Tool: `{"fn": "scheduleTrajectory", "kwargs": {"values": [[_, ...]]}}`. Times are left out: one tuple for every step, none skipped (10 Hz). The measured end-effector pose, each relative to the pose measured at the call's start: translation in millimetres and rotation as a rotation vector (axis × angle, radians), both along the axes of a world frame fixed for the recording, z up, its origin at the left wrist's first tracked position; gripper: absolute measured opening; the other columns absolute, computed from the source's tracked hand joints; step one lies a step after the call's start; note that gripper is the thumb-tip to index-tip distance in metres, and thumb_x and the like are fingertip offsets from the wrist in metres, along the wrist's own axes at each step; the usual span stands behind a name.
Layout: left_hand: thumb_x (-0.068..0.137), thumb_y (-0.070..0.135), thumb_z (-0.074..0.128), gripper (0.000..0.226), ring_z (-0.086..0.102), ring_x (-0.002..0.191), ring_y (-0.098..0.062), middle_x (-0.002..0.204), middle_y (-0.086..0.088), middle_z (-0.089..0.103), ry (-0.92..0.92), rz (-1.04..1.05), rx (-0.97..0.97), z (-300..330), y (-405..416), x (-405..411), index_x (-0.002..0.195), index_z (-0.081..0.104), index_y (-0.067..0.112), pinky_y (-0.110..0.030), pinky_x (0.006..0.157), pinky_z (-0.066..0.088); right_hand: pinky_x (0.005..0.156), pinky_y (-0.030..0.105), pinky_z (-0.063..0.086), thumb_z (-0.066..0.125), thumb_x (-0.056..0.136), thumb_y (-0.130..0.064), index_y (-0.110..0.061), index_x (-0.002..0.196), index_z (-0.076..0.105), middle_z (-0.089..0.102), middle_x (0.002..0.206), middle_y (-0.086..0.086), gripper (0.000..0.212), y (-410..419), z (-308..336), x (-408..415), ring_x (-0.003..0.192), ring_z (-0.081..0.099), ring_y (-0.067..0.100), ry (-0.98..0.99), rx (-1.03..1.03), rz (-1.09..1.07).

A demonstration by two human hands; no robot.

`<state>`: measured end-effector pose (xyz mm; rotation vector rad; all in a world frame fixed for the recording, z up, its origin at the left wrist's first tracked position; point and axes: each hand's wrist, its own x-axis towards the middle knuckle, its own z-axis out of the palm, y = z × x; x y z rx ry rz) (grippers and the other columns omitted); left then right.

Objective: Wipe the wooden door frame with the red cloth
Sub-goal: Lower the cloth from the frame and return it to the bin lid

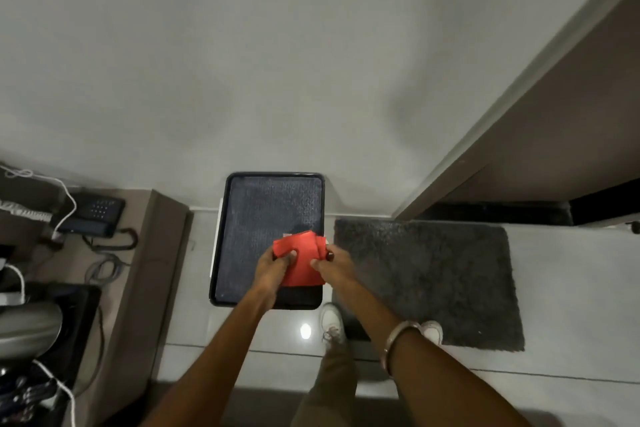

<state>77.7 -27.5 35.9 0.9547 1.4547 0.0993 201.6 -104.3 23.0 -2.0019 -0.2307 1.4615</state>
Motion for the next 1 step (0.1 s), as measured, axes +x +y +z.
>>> {"fn": "scheduleTrajectory", "kwargs": {"values": [[0.102,0.018,0.061,0.04,0.065,0.1,-0.024,0.134,-0.017,0.065,0.072,0.014,0.054,-27.8,17.3,-3.7,0.142,0.057,0.016,-0.041,0.083,0.057,0.093,0.033,0.057,0.069,0.088,-0.006,-0.011,0.117,0.074,0.075,0.118,0.015,0.03,23.1,-27.7,-1.6,0.11,0.071,0.03,-0.095,-0.047,0.067]]}}
